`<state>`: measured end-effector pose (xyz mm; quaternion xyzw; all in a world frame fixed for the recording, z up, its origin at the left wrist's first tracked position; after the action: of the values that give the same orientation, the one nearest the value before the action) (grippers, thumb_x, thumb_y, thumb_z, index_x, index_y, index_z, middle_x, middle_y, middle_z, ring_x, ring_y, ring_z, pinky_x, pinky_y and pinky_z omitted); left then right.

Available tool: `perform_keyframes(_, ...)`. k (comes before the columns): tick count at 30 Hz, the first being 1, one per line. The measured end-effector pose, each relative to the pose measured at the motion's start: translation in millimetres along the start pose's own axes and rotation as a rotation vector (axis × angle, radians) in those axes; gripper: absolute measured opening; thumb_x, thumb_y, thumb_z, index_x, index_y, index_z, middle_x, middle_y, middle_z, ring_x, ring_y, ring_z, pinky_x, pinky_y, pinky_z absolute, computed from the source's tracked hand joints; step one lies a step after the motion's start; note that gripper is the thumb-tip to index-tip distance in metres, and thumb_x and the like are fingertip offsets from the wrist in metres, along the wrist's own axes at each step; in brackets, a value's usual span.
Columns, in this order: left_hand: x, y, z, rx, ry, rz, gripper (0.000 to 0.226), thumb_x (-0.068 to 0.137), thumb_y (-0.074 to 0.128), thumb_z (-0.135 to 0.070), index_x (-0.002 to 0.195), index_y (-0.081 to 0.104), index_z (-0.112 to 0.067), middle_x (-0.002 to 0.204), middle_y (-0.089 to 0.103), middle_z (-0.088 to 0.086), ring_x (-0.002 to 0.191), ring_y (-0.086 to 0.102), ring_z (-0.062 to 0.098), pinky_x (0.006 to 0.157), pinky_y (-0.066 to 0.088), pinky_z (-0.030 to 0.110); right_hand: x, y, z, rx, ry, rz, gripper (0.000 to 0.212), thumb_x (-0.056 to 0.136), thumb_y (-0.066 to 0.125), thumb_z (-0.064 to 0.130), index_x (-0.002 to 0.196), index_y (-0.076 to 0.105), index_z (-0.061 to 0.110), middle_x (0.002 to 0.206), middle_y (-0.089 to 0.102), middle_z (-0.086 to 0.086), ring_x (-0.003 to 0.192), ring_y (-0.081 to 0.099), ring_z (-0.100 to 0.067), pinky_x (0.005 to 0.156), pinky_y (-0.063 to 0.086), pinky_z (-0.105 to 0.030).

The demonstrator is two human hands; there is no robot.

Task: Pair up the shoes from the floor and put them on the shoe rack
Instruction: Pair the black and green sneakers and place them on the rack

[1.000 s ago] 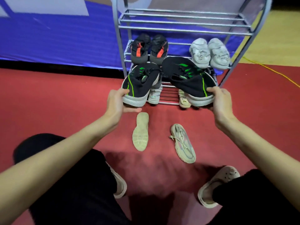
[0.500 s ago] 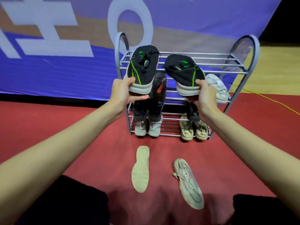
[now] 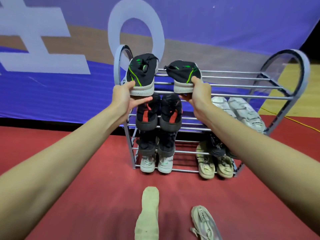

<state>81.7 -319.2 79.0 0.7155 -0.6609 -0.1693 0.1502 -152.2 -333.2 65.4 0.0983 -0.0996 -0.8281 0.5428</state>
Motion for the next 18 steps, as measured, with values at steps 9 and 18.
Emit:
perform_keyframes(9,25,6,14,-0.096,-0.067,-0.004,0.015,0.097,0.039,-0.003,0.085,0.048,-0.002,0.095,0.055,0.017,0.087,0.062,0.041,0.070,0.058,0.051,29,31,-13,0.044,0.048,0.006,0.036,0.086,0.052,0.021,0.112,0.055,-0.002,0.133,0.049,-0.022,0.052,0.066,-0.021,0.046,0.052,-0.026)
perform_keyframes(18,32,5,24,-0.106,-0.099,0.062,0.025,0.100,0.044,-0.020,0.103,0.056,0.002,0.104,0.063,0.016,0.096,0.065,0.030,0.081,0.058,0.045,14,30,-21,-0.297,0.087,0.079,0.044,0.093,0.047,0.044,0.112,0.035,0.007,0.101,0.044,-0.012,0.059,0.048,-0.013,0.038,0.051,-0.023)
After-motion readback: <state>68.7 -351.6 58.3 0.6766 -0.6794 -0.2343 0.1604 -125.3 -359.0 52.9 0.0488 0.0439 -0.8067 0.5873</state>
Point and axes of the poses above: each hand's wrist, its own x-axis towards the middle knuckle, its own y-axis out of the palm, z = x × y, the point moved 10 cm from there along x, towards the middle knuckle
